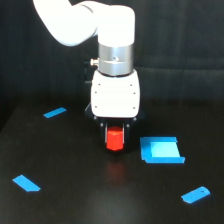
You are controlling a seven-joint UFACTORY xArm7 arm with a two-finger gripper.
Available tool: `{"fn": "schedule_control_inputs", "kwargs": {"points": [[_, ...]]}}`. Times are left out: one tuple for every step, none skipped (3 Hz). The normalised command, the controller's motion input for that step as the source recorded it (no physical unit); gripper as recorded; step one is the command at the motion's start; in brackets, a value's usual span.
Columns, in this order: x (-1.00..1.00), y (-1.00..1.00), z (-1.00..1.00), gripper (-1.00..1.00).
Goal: Pick up the red object from the table
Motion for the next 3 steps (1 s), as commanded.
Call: {"fn": "schedule_control_inputs", "kwargs": {"points": [[-0.28, -0.1, 0.91, -1.0], [-0.04, -0.12, 0.93, -0.89], [0.12, -0.17, 0.98, -1.0]]}}
